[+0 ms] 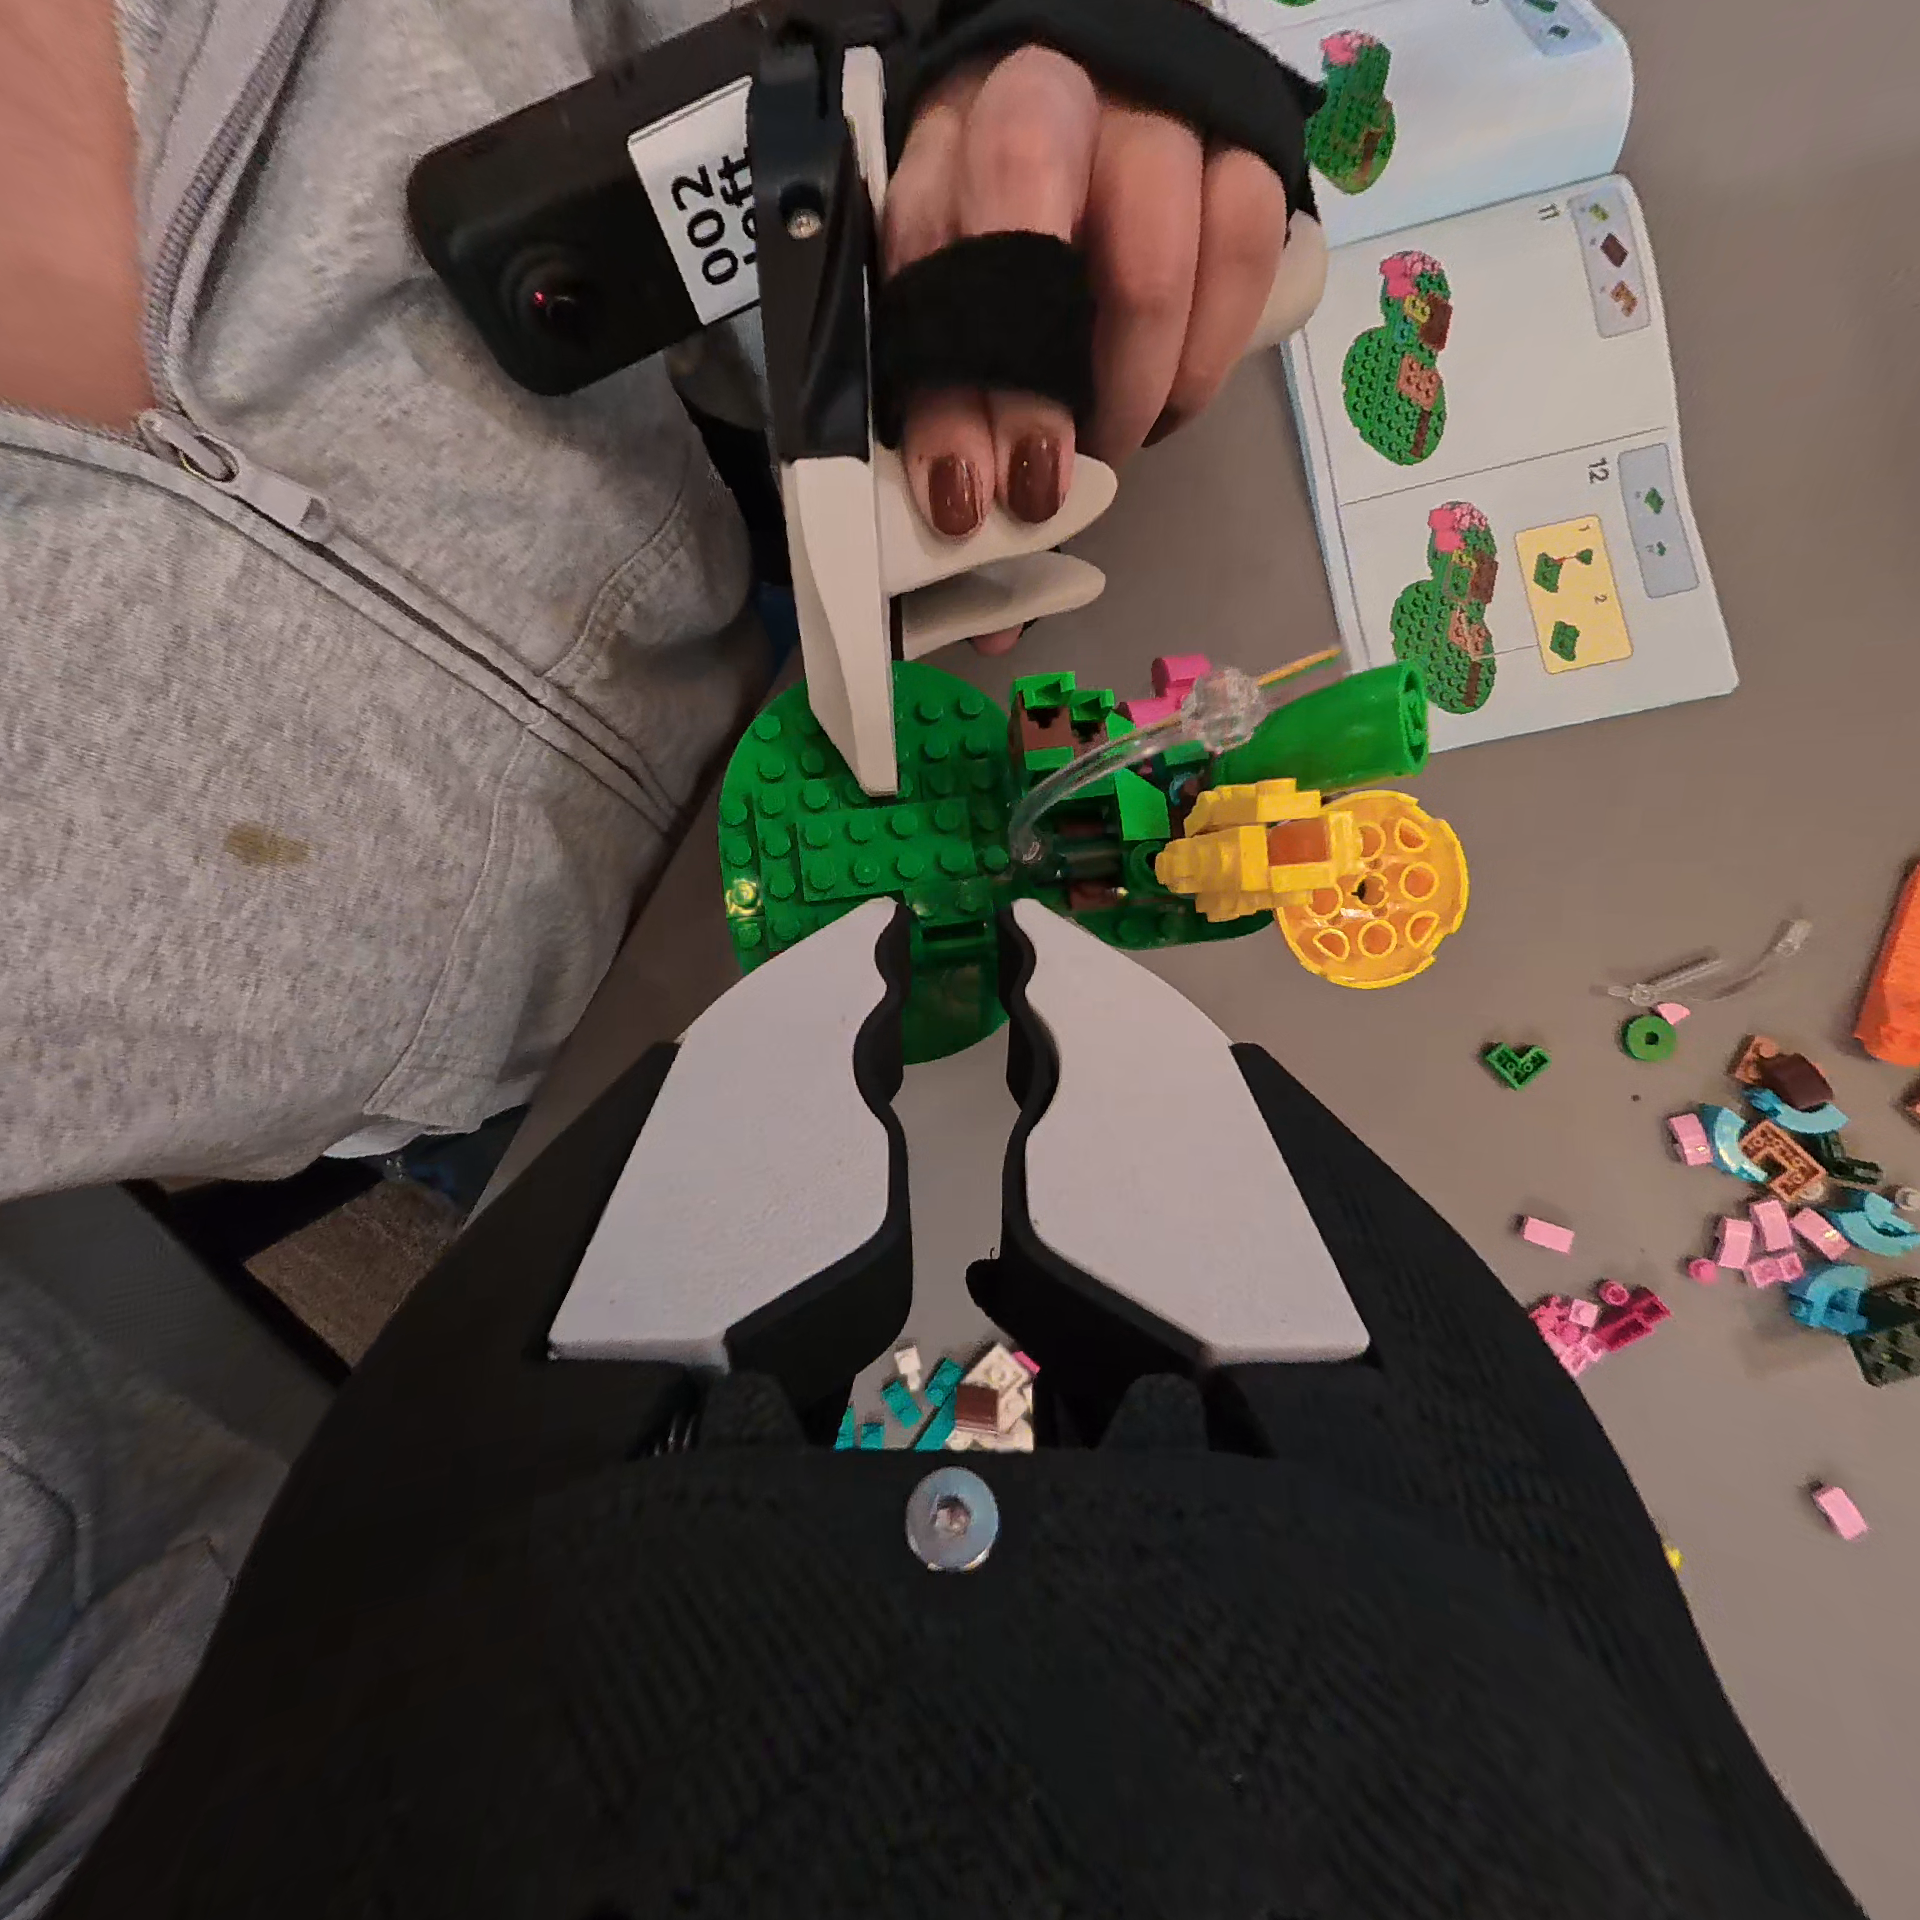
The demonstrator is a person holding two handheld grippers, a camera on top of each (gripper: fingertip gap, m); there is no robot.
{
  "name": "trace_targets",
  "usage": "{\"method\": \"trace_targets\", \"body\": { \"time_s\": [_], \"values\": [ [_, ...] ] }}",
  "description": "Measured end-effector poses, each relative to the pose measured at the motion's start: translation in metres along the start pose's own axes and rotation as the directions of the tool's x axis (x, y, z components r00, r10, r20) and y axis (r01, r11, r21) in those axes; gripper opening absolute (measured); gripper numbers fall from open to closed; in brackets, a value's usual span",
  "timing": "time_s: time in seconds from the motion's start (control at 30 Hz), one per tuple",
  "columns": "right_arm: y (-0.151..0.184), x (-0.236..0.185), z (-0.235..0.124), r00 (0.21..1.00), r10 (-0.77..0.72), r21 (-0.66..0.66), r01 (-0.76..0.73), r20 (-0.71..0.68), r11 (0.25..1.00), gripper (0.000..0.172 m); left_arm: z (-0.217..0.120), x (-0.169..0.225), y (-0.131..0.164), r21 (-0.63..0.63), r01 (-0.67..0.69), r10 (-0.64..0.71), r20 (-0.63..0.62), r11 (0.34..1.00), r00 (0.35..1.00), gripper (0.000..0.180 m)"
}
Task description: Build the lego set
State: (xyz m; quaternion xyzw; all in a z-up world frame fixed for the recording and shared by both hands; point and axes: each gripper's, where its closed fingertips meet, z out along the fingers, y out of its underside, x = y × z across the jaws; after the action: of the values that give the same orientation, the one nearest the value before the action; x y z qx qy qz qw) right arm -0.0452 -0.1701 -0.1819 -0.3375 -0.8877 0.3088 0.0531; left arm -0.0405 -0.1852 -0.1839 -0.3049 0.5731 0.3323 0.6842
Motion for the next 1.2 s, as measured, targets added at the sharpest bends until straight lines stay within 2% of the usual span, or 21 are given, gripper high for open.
{"method": "trace_targets", "body": {
  "time_s": [0.33, 0.87, 1.1, 1.2],
  "values": [
    [0.003, -0.006, 0.001, 0.999, 0.024, -0.065, -0.021, 0.039, 0.998, 0.014, 0.001, 0.001, -0.003, 0.004, -0.017, 0.017, 0.008, 1.000, 1.000, 0.007],
    [0.003, -0.009, -0.005, 0.999, 0.019, -0.050, -0.018, 0.036, 0.999, 0.019, 0.001, -0.001, -0.003, 0.000, -0.030, 0.029, 0.019, 1.000, 0.999, 0.007],
    [-0.001, -0.010, -0.020, 1.000, -0.001, 0.080, 0.002, -0.017, 0.997, 0.024, 0.000, -0.006, -0.002, -0.003, -0.028, 0.028, 0.035, 1.000, 0.999, 0.007],
    [-0.002, -0.007, -0.027, 0.996, -0.013, 0.147, 0.026, -0.086, 0.989, 0.024, -0.001, -0.009, -0.003, 0.004, -0.006, 0.006, 0.044, 1.000, 0.999, 0.007]
  ]
}}
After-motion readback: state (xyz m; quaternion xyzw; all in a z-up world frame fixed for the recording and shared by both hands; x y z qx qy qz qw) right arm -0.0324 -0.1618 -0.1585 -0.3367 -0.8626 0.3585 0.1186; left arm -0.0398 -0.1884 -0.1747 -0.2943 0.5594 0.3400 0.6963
